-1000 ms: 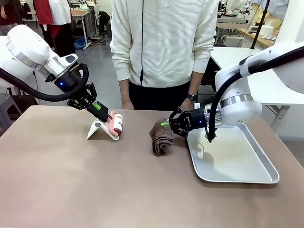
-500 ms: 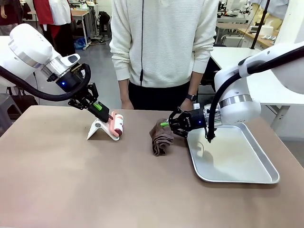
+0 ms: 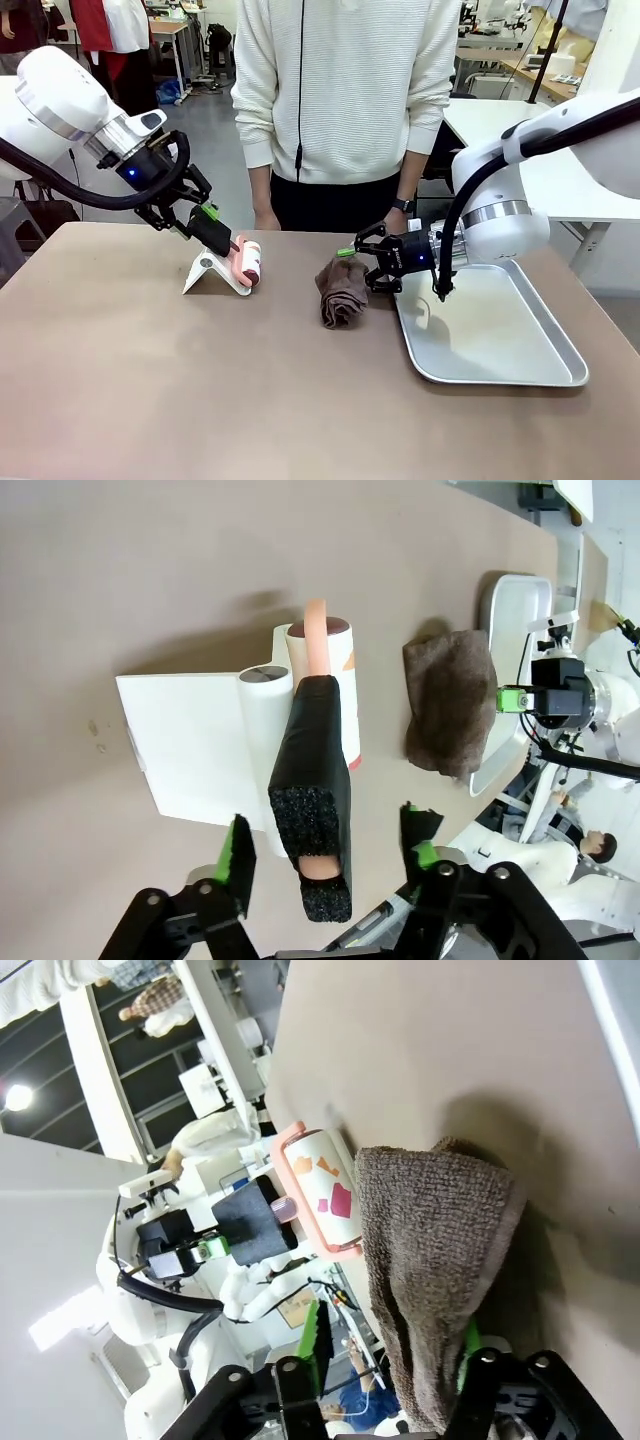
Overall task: Clean the surface of the table.
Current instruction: Return the Lint Roller and towel to their original positions.
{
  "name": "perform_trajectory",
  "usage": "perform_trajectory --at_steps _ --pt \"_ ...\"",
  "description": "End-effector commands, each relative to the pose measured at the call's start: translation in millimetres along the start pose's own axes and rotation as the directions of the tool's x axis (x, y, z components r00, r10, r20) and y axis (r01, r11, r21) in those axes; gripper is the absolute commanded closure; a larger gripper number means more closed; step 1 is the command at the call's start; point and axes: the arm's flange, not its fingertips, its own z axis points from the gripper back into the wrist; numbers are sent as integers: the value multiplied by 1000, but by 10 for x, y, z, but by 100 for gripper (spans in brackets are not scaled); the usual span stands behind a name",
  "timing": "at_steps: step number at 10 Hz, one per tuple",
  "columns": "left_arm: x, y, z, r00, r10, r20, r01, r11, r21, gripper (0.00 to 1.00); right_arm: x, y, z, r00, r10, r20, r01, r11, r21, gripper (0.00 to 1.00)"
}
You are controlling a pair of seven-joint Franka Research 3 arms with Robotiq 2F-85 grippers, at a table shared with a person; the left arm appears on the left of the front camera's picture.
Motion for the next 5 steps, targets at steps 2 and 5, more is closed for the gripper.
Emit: perform_trajectory --at_steps 2,5 --pt "-25 -46 136 999 31 43 -30 999 -18 0 89 39 -35 1000 -16 -11 16 1000 -11 0" --pt "-273 -27 396 1000 1 18 0 998 -68 0 -1 226 9 999 49 -14 -50 995 -85 0"
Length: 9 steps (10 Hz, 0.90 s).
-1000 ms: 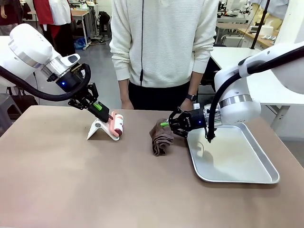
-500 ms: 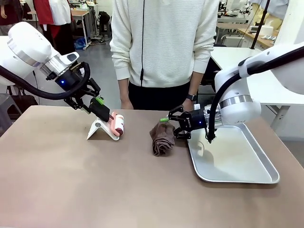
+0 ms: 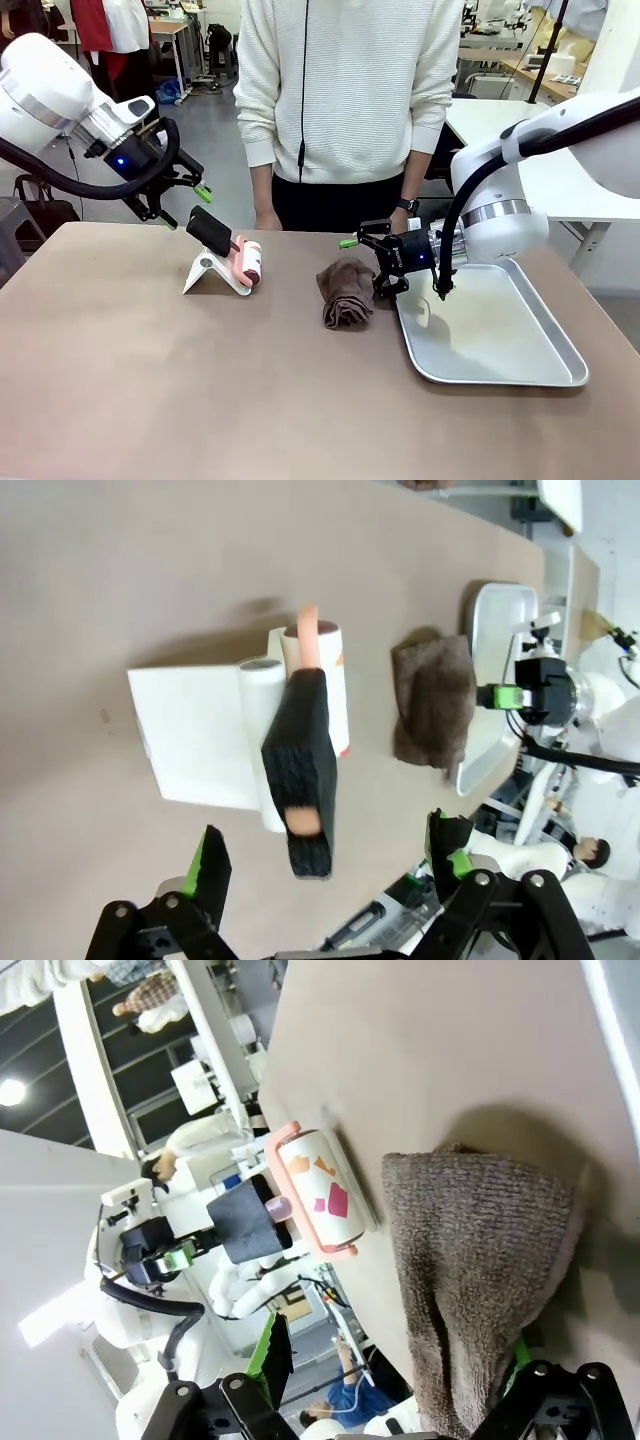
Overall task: Clean the surface of the table.
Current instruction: Return the Lint Roller and towel to their original positions.
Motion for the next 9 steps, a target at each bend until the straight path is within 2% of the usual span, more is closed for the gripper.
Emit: perform_trajectory --at_steps 1,2,3,4,5,6,7,9 --pt "-296 14 178 1000 -19 -9 19 997 -73 0 -78 318 18 998 65 -7 -65 990 -125 0" --pt "-440 25 255 999 -40 -5 39 995 -94 0 -126 483 28 995 103 -8 -102 972 -211 0" --pt "-582 46 322 998 -60 -12 58 991 -121 0 -176 665 42 990 141 -1 -132 931 -341 0" --pt "-719 78 374 997 -80 -12 77 987 -138 0 -199 881 64 982 189 18 -158 866 -474 0" --pt "-802 104 404 996 -89 5 89 985 -150 0 -220 1040 108 965 249 81 -163 814 -557 0" --pt "-859 144 445 995 -95 13 95 982 -161 0 -263 1171 193 955 278 106 -173 808 -563 0" --pt "-898 182 495 995 -98 12 99 980 -173 0 -312 1260 332 947 290 136 -175 826 -536 0" --pt "-1009 283 606 990 -137 -37 125 966 -228 0 -441 1291 715 942 286 175 -191 887 -421 0"
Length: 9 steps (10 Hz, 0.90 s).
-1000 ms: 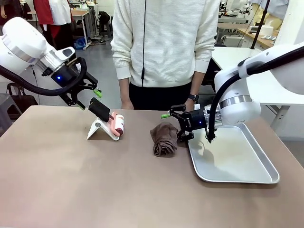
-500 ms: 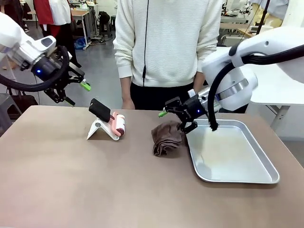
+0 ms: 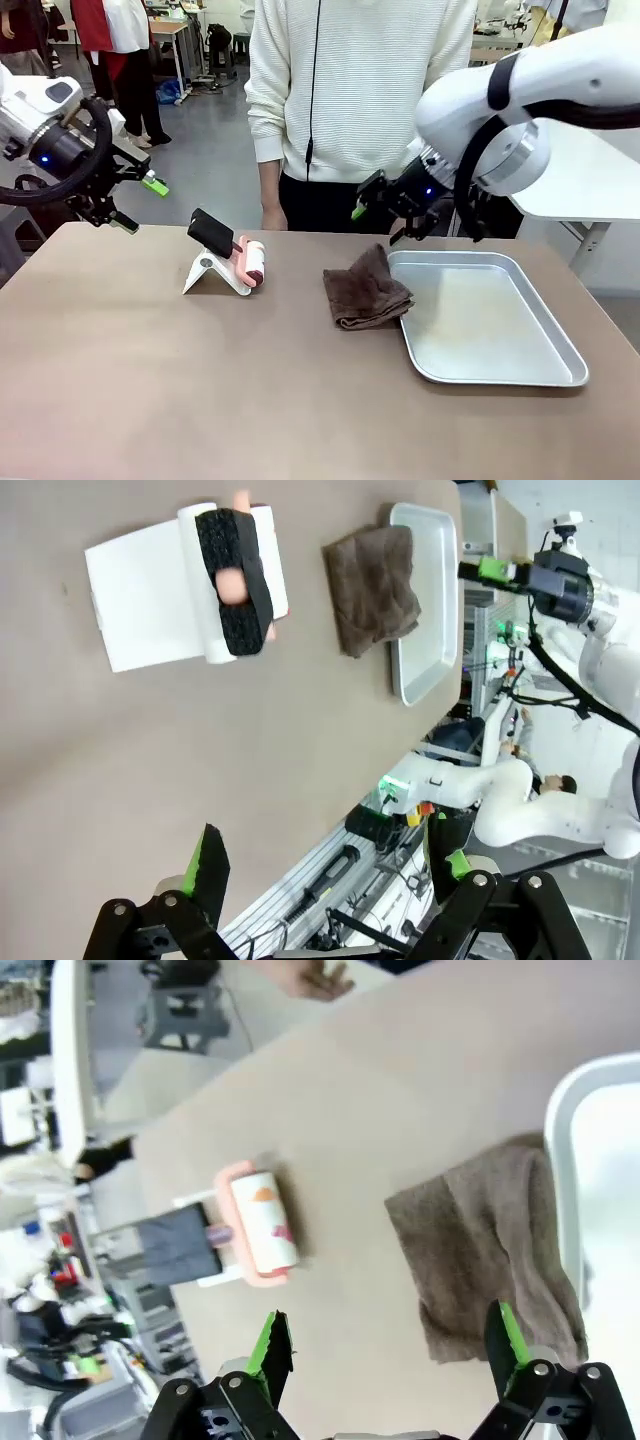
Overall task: Clean the surface of the table.
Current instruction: Return the Lint Roller and towel to their original positions.
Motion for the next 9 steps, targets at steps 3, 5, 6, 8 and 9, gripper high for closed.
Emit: perform_trajectory --at_steps 3,5,6,8,9 --pt "-104 83 25 999 -22 -43 17 994 -112 0 -350 -643 334 980 -65 -188 128 930 345 0" --pt "-212 218 161 999 -5 -48 -2 990 -144 0 -467 -1122 397 954 -126 -271 240 863 445 0" --pt "-280 252 182 999 2 -50 -10 987 -160 0 -533 -1318 458 946 -112 -304 258 827 499 0" --pt "-368 449 208 994 17 -110 -44 966 -254 0 -629 -1697 613 936 -38 -351 270 716 643 0" --pt "-353 537 205 992 44 -114 -75 955 -288 0 -622 -1800 624 938 -45 -345 281 680 677 0"
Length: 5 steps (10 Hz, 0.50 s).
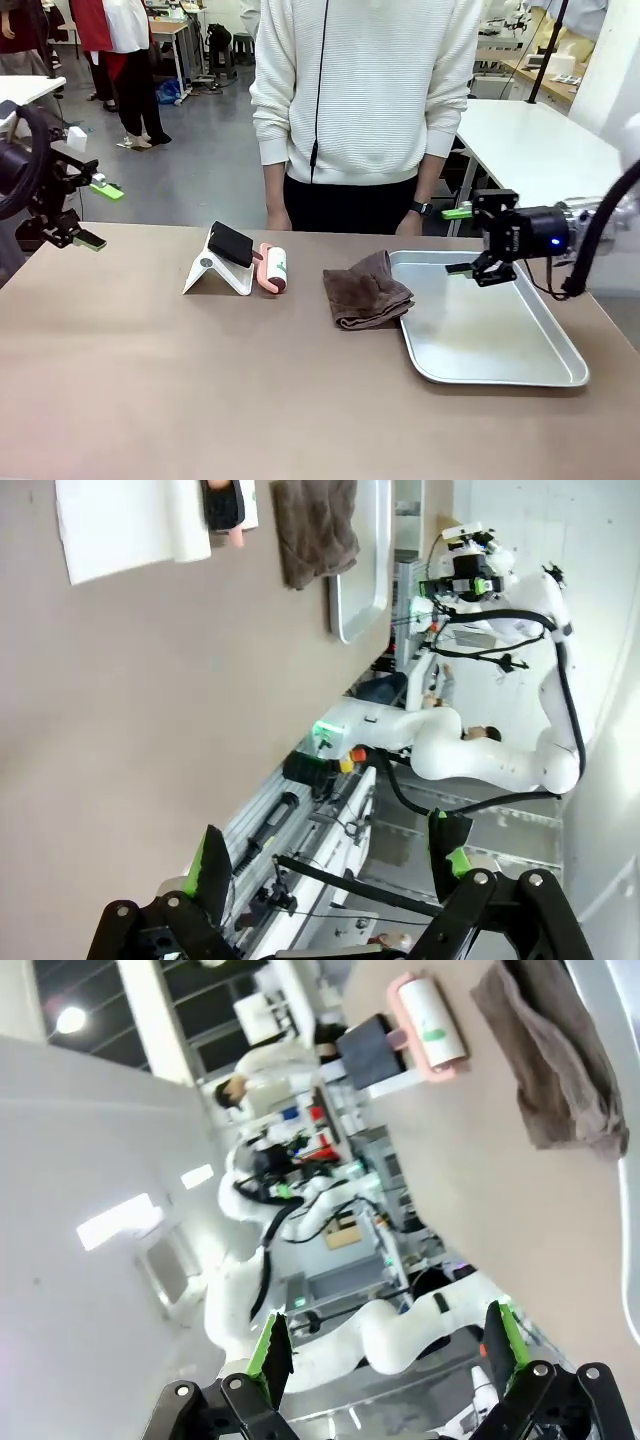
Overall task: Clean the surface of the table.
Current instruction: Return the Lint Roller and towel to their original positions.
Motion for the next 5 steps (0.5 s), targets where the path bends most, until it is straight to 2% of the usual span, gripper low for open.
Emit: perform_trajectory --at_steps 1,2,5 --pt "84 222 27 999 38 33 -33 990 -139 0 49 -71 36 999 41 -2 -40 995 94 0" --pt "0 0 0 1000 0 0 0 1000 0 0 0 0 0 1000 0 0 0 1000 0 0" --pt "0 0 0 1000 0 0 0 1000 0 0 0 0 0 1000 0 0 0 1000 0 0"
